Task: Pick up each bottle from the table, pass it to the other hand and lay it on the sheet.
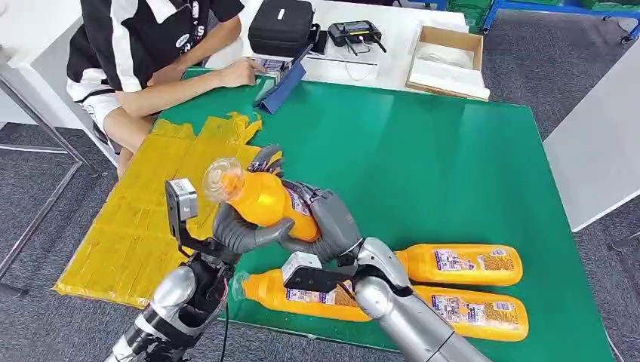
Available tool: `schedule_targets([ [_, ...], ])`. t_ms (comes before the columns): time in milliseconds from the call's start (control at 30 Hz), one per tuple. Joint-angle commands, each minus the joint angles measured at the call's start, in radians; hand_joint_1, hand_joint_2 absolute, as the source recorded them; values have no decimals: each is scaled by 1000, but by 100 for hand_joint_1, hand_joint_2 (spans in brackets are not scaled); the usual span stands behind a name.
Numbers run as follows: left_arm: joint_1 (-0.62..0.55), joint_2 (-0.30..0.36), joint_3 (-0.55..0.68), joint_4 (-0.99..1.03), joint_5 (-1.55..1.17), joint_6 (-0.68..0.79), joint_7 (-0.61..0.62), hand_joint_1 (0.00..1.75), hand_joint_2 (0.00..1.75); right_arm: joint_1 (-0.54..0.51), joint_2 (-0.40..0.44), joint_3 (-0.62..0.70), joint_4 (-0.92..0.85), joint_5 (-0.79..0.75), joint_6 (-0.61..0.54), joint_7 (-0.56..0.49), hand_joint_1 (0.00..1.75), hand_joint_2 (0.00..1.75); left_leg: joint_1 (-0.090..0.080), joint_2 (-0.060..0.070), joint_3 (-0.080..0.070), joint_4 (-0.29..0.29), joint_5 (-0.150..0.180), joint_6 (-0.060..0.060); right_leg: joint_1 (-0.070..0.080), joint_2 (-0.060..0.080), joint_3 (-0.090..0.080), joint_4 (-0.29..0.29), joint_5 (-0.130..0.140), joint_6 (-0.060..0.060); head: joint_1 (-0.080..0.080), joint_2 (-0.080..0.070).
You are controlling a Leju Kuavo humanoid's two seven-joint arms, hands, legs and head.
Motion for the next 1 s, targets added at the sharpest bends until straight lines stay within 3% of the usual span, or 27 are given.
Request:
schedule_targets([
  [33, -64, -15, -42, 83, -3, 2, 10, 0, 175, -44, -6, 80, 57, 4, 2, -2, 175, 175, 1, -1, 6, 0, -2, -2, 0, 1, 7, -1, -2, -2, 0, 0],
  [100, -64, -15, -42, 83, -3, 2, 10, 2, 175, -44, -6, 80, 57, 4, 2, -2, 173, 175, 1, -1, 8, 0, -3, -2, 0, 2, 9, 0, -3, -2, 0, 0],
  [133, -65, -20, -44, 92, 13, 20, 19, 35, 175, -51, -7, 83, 65, 0, -2, -1, 175, 175, 1, -1, 6, 0, -2, -2, 0, 1, 7, -1, -2, -2, 0, 0],
  [167, -79, -50, -47, 114, 9, 40, 6, 175, 175, -64, 20, 83, 77, 4, -4, 20, 173, 175, 1, -1, 10, 1, -4, -3, 1, 2, 11, 0, -4, -3, 0, 0],
  [467, -93, -66, -67, 119, -35, 115, -80, 175, 175, -88, 43, 87, 109, -8, -9, 37, 175, 175, 1, -1, 5, 0, -2, -2, 1, 1, 6, -1, -2, -2, 0, 0],
  [600, -57, -18, -50, 39, -35, 139, -97, 175, 175, -59, 2, 68, 98, -43, -26, -3, 175, 175, 1, -1, 8, 0, -3, -2, 1, 2, 9, -1, -4, -2, 0, 0],
  [867, -55, -14, -37, 18, -37, 165, -120, 175, 175, -53, 8, 48, 102, -80, -36, 3, 175, 175, 2, -1, 10, 1, -4, -3, 1, 2, 11, 0, -4, -3, 0, 0],
  [900, -54, -13, -34, 13, -38, 168, -126, 175, 175, -49, 9, 39, 100, -91, -38, 3, 117, 175, 1, -1, 6, 0, -2, -2, 1, 1, 7, -1, -2, -2, 0, 0],
  [933, -51, -10, -27, 2, -41, 176, -137, 175, 175, -40, 10, 25, 91, -108, -44, 0, 10, 175, 1, -1, 4, -1, -1, -1, 1, 1, 4, -1, -1, -1, 0, 0],
  [967, -49, -9, -22, -5, -45, 182, -146, 175, 175, -34, 11, 18, 85, -115, -50, -1, 0, 175, 1, -1, 7, 0, -3, -2, 1, 2, 8, -1, -3, -2, 0, 0],
  [1000, -47, -5, -3, -24, -60, 206, -170, 175, 175, -22, 10, -3, 72, -133, -69, 0, 0, 175, 1, -1, 4, 0, -1, -2, 1, 1, 4, -1, -1, -2, 0, 0],
])
